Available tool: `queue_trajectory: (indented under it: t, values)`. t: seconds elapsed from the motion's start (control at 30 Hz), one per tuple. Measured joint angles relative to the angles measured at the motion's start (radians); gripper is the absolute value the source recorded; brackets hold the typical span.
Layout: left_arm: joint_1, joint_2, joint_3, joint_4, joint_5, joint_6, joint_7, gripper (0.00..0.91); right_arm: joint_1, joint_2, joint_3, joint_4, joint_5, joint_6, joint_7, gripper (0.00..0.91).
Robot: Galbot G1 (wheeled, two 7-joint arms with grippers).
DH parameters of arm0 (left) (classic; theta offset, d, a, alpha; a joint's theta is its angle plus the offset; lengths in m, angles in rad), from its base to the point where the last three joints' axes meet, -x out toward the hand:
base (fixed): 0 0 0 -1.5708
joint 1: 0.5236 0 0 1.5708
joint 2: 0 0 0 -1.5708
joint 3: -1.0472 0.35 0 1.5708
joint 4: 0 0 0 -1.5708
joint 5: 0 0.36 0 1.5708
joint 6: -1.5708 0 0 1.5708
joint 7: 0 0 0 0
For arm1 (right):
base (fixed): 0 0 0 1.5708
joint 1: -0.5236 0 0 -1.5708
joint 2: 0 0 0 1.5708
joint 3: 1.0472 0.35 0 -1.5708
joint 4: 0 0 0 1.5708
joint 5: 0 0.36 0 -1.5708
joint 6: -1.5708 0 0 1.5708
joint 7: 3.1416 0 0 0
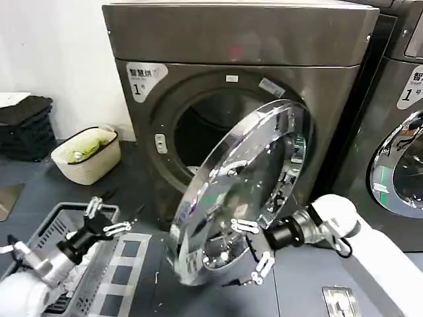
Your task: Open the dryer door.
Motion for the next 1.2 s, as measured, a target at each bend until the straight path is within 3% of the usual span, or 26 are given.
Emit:
queue_trajectory:
  t: [0.27,0.63,0.83,1.03,1.2]
  values:
    - [-0.109,0.013,0.131,0.027,0.004,0.002,0.011,0.907,-0.237,-0.063,0.265,0.049,0.024,0.035,0.008,0.907]
    - [-0.205,-0.004,0.314,0.027,0.009,-0.003,0.014,0.907,-0.662,-0.026,0.725,0.147,0.065,0.104,0.121,0.907]
    - [-0.256,-0.02,0.408,0.05,0.009,-0.009,0.012,0.907,-0.885,0.065,0.936,0.217,0.029,0.176,0.355,0.907]
    - [-0.301,-0.027,0.483,0.074,0.005,-0.016,0.007,0.907,-1.029,0.187,1.089,0.287,-0.063,0.173,0.666,0.907]
    - [-0.344,-0.04,0.543,0.099,0.004,-0.019,0.002,0.907,-1.091,0.286,1.187,0.332,-0.12,0.131,0.863,0.907]
